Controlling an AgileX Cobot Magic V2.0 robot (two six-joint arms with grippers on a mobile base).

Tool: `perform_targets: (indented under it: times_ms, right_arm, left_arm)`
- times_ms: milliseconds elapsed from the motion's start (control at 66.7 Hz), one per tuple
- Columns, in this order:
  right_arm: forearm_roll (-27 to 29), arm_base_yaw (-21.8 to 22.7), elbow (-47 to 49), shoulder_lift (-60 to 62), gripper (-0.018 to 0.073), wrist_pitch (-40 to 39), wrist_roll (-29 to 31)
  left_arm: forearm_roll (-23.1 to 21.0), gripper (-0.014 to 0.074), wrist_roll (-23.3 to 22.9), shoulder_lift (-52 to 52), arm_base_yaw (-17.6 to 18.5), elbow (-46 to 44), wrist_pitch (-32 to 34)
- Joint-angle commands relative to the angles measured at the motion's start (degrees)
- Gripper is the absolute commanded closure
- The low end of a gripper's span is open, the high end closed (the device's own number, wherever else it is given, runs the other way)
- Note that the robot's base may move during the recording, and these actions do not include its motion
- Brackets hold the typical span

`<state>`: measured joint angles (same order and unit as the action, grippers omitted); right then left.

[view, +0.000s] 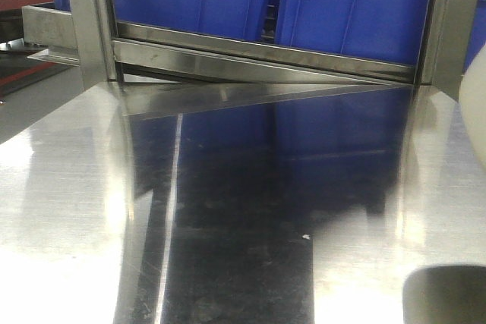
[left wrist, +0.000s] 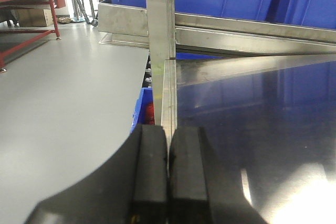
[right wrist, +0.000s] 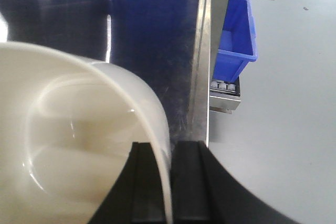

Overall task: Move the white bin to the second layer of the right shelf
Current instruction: 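Lift the white bin off the table with the right gripper, then drive the base away from the table holding the bin in the right gripper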

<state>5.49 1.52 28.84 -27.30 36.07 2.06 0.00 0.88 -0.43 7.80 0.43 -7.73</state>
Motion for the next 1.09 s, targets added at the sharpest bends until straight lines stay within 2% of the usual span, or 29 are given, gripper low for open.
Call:
perform_targets:
  times_ms: [0, 1079]
  right_arm:
    - [0.16, 0.46, 1.63, -0.03, 0.0466, -5.31, 0.39]
    - [0.16, 0.46, 1.63, -0.03, 0.0466, -5.31, 0.39]
  left_arm:
    - [0.00, 0.0512, -0.17, -0.87, 0.04, 2.11, 4.98]
    - [0.00, 0.0512, -0.17, -0.87, 0.04, 2.11, 4.98]
